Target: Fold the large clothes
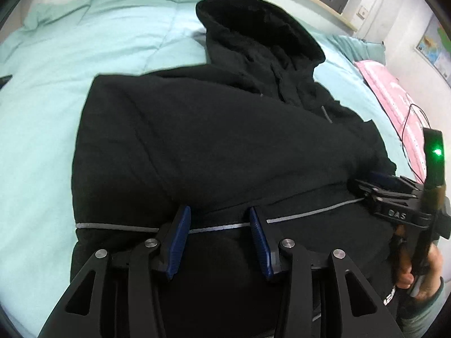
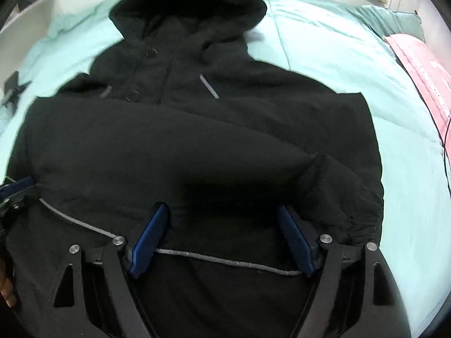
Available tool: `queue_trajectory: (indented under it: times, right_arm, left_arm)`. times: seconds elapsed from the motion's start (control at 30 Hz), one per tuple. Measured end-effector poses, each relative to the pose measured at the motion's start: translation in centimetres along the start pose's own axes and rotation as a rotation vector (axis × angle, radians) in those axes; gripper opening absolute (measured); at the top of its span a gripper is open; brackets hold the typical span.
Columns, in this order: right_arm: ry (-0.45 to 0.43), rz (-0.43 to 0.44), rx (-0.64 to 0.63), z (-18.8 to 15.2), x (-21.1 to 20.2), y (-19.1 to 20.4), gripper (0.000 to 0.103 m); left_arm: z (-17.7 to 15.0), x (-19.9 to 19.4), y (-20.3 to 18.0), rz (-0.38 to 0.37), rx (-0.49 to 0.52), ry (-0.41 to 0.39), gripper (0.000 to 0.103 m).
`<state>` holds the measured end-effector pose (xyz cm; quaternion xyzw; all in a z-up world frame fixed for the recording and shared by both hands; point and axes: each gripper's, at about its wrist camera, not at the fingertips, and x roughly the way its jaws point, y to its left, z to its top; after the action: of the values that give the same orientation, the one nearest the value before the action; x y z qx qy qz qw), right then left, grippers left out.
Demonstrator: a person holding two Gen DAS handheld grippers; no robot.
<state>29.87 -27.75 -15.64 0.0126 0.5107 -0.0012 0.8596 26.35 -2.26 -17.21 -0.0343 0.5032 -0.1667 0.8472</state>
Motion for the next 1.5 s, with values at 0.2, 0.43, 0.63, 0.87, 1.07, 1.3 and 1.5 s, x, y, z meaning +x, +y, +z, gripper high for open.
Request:
queue_trajectory:
  times: [0.2,0.43,0.63,0.87,1.07,1.3,1.5]
  right_arm:
    - [-0.137,0.108,-0.010,-1.8,-8.6,-2.1,0.074]
    - [-0.081,0.022,-0.063,-6.7,-5.4,-4.0,0.068]
    - [-0.198,0.021,-0.075,-9.1,-5.1,-4.2,0.069]
    - [-0.218,-0.009,-0.082,-10.7,-5.6,-3.6,0.069]
    - [-0.256,0.018,-0.070,-11.7,-5.9,-4.0,0.071]
    - [-0.155,0.000,-0.058,-10.4,-5.8,-3.8,0.073]
    - [0.083,0.102,0.059,-5.9,-8.1,-5.5,0.074]
  left_arm:
    - [-1.5,-7.3,-0.3,-0.115,-0.014,-0.118,0.045]
    - [-3.8,-3.2,2.4,-0.045,-0.091,0.007,0.047]
    - [-5.5,-2.7,2.9,-0.065,-0.052,-0.073,0.047]
    - [-6.0,-2.9,2.8,-0.038,-0.029,-0.117,0.047]
    - [-6.0,-2.6,2.3,-0.032,-0.015,-0.150,0.047]
    - [-4.0,-2.6,1.8,-0.008,-0.038,-0.043,0.047]
    - [1.8,-9.0,0.7,-0.067,-0.058,0.020,0.048]
